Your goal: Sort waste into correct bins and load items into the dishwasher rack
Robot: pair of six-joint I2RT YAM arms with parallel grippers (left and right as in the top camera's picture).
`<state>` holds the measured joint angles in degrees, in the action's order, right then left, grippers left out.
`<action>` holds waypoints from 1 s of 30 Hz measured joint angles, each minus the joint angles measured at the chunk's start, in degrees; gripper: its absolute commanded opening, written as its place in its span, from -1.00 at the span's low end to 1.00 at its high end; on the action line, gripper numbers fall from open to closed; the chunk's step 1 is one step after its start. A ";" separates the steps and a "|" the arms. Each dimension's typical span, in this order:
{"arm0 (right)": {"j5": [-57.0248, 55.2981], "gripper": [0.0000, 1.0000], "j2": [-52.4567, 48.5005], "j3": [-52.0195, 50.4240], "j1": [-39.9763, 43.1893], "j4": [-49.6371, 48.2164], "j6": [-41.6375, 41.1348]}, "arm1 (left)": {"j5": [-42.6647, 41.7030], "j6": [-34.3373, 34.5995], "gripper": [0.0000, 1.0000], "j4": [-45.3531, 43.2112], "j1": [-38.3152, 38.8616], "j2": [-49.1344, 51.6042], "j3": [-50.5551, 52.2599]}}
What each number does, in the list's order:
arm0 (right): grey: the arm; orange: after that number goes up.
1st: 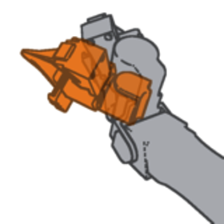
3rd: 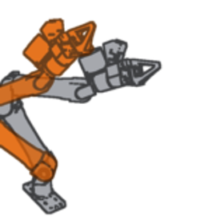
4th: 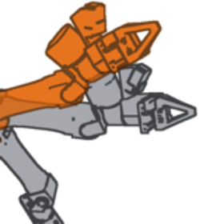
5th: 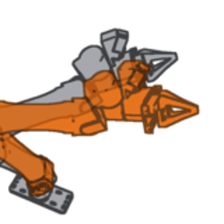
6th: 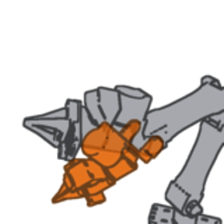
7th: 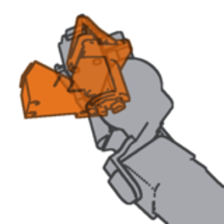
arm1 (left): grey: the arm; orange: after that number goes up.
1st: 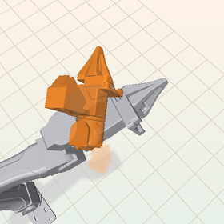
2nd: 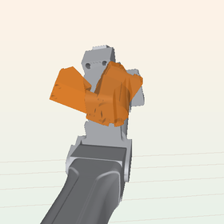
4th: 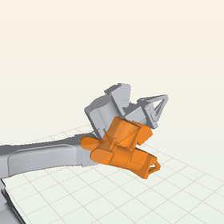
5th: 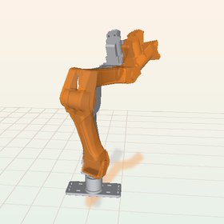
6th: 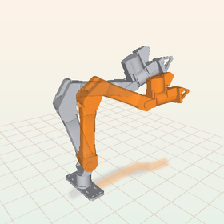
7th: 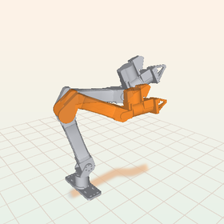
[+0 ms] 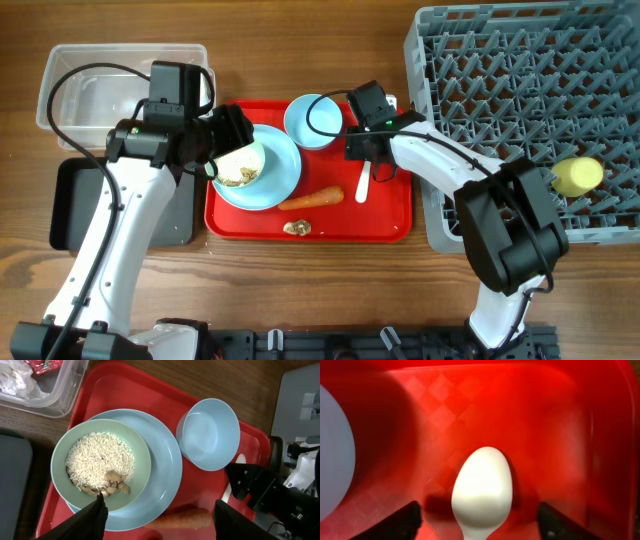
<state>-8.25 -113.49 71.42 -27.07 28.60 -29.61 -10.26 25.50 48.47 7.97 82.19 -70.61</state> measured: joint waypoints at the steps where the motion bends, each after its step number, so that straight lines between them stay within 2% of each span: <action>1: -0.04 0.30 0.00 0.00 0.00 -0.09 0.04 | -0.02 0.00 0.38 0.02 0.00 0.00 0.00; 4: -0.26 0.14 0.00 0.00 0.00 -0.39 -0.31 | -0.02 0.00 0.38 0.00 0.00 0.00 0.00; 11: -1.09 0.09 0.00 0.00 0.00 -0.55 -0.57 | 0.00 0.00 0.38 0.39 0.00 0.00 0.00; 17: -2.25 -0.07 0.00 0.00 0.00 -0.96 -0.59 | 0.00 0.00 0.38 0.42 0.00 0.00 0.00; 30: -2.34 -0.04 -0.09 0.00 0.00 -2.10 -0.57 | 0.00 0.00 0.38 0.44 0.00 0.00 0.00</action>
<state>-10.59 -113.58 71.42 -27.07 26.50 -30.17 -10.26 25.50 48.90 7.97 82.19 -70.61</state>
